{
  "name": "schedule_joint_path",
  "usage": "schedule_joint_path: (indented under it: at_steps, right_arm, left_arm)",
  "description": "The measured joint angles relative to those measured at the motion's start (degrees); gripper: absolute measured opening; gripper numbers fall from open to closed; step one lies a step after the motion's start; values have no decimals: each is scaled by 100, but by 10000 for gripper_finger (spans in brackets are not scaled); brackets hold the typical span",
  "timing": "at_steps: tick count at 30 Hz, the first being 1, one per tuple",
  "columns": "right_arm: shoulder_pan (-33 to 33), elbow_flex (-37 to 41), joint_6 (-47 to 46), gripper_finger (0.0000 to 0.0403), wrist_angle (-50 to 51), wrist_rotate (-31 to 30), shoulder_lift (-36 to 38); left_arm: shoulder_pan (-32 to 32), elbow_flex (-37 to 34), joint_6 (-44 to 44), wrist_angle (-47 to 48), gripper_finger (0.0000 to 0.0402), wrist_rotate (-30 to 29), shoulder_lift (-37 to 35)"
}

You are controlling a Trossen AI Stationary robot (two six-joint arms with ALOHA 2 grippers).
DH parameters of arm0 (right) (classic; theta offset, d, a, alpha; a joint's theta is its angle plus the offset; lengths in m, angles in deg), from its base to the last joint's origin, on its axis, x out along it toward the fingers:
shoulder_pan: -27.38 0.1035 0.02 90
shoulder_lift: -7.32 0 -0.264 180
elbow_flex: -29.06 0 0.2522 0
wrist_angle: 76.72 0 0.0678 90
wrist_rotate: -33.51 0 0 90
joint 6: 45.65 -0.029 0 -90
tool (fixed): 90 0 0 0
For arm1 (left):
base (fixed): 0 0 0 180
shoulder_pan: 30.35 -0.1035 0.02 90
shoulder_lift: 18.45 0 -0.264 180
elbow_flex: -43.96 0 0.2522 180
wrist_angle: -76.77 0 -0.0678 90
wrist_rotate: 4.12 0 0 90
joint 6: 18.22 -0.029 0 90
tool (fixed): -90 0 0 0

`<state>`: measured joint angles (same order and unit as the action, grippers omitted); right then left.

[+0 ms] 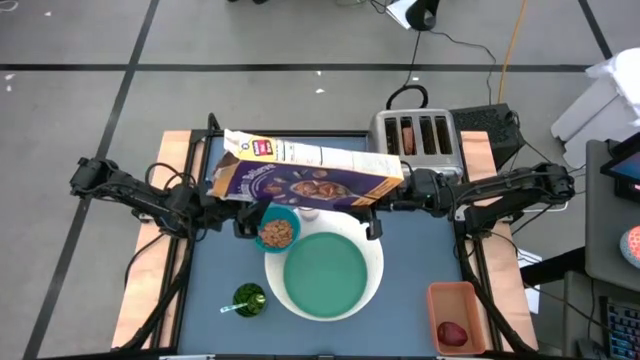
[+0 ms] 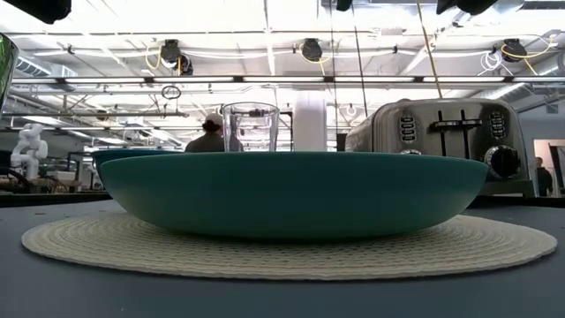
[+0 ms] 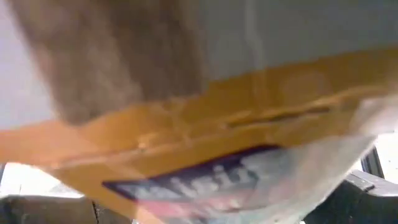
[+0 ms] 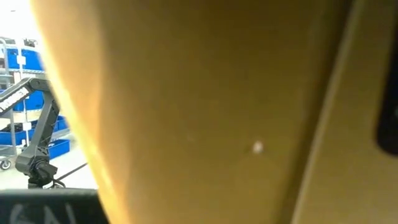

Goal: Arrange a breakfast setting
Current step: Pour the cereal into the blue bowl

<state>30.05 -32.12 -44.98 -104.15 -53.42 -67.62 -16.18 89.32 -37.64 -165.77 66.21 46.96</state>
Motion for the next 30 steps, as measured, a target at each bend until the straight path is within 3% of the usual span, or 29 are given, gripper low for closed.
schedule_joint_path:
  at_steps: [5, 18, 23, 30]
  right_arm:
    - [2, 24, 1, 162, 137, 14, 0]
    - [0, 17, -170, 162, 116, 18, -7]
    - [0, 24, -199, 173, -27, 15, -13]
    - [0, 26, -308, 184, -188, -7, -13]
  left_arm:
    - [4, 0, -164, -86, 332, 89, -13]
    - [11, 0, -91, -87, 167, 148, -11]
    - [11, 0, -153, -80, 144, 121, -11]
    - [9, 0, -147, -81, 141, 73, -13]
